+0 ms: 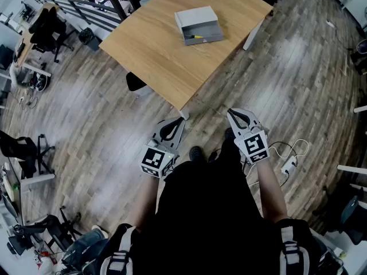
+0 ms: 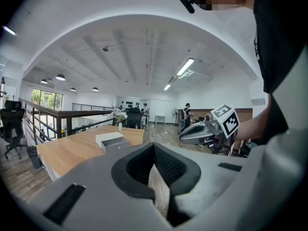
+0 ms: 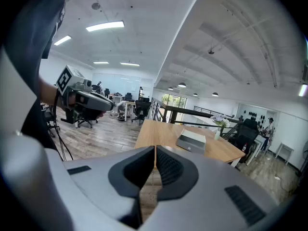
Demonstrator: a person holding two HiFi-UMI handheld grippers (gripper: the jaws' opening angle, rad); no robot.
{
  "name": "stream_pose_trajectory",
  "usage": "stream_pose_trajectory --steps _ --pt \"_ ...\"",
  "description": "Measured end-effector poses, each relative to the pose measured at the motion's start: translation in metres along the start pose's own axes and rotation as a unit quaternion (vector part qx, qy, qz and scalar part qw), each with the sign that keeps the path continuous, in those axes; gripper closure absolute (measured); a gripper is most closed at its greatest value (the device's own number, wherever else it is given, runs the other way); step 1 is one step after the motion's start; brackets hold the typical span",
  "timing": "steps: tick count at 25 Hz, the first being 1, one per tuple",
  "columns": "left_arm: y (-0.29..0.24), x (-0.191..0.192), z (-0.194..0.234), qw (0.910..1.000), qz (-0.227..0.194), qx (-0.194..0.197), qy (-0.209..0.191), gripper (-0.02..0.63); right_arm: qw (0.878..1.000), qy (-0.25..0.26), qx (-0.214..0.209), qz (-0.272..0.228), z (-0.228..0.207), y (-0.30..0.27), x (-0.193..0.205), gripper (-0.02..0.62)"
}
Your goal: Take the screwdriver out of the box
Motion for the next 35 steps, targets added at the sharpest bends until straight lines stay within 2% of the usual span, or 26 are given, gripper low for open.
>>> stream_pose_trajectory --steps 5,12,19,35 --pt "0.008 0.016 -0.006 0.9998 0.018 0.007 -0.004 0.584 1.000 0.010 0.001 -0.008 0.010 -0.006 -0.001 0.565" --pt "0.010 0.010 -0.006 0.9999 0.002 0.007 -0.009 0.584 1.000 0.012 0.002 -0.009 0.017 -0.001 -0.001 0.565" --pt "0.004 0.007 -0.010 0.9998 0.011 0.016 -0.007 0.584 0.999 0.028 0.006 -0.018 0.017 0.003 -0.008 0.565" --pt "-0.036 0.002 -0.030 0.9999 0.015 0.005 -0.003 0.584 0.999 0.024 -0.010 -0.023 -0.023 0.006 0.007 0.565"
Point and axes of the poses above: the fingertips, and each gripper's own axes: y backward along the fingers, z to its left, x out of its underside, the point moved 9 cm from there along y, backward along the fingers, and after that the axes turned 1 degree about -z, right-handed, at the moved point
